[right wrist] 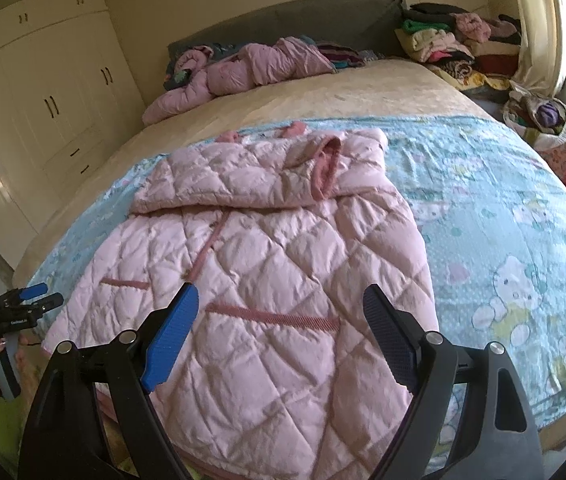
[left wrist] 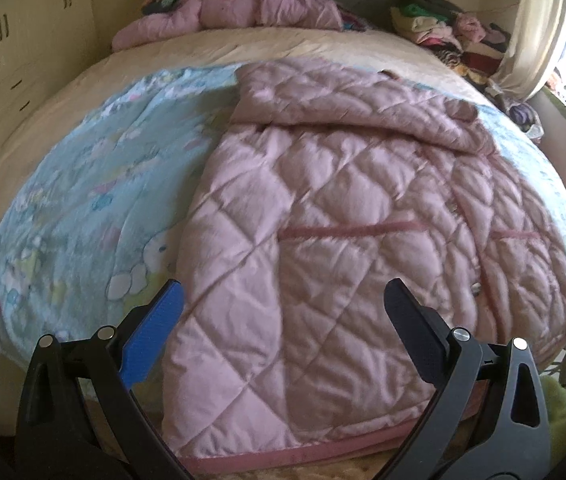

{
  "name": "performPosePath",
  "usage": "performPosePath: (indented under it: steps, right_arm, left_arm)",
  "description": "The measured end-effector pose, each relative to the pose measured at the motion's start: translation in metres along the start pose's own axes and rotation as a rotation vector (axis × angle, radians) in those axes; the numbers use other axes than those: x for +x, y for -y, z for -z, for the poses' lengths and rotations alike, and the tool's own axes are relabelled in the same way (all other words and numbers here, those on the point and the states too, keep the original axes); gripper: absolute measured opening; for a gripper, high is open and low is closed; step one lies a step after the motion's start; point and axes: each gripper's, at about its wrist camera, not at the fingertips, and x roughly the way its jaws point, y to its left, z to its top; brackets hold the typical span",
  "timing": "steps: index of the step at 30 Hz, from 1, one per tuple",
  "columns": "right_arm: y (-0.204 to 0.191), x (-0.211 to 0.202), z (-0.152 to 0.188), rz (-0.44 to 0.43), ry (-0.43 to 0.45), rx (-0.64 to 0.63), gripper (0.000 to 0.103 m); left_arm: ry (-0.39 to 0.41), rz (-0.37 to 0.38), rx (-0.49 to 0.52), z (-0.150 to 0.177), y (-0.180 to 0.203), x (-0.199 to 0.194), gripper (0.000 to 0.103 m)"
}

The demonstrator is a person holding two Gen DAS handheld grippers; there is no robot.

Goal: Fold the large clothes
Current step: 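Move both grippers to the ribbed hem of the jacket, then grasp the ribbed hem with the left gripper while the right gripper grasps it too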

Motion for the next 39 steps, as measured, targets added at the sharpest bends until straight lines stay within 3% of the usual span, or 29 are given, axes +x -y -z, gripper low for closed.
performPosePath:
  steps: [7, 22, 37, 39]
  right_arm:
    - [0.013, 0.008, 0.018, 0.022, -0.049, 0.014, 0.083]
    - [0.039, 0.011, 0.04, 0.052, -0.093, 0.057, 0.083]
    - [0.066, 0.006, 0.067, 0.08, -0.177, 0.073, 0.083]
    - [0.069, 0.007, 0.075, 0.084, -0.204, 0.072, 0.083]
  left_arm:
    - [-0.065, -0.019, -0.043, 0.015, -0.019, 0.019, 0.094]
    - [-0.189, 0.061, -0.166, 0.048, -0.058, 0.039, 0.094]
    - [-0.21, 0.137, -0.2, 0.062, -0.06, 0.046, 0.093]
    - [-0.204, 0.164, -0.195, 0.063, -0.056, 0.045, 0.084]
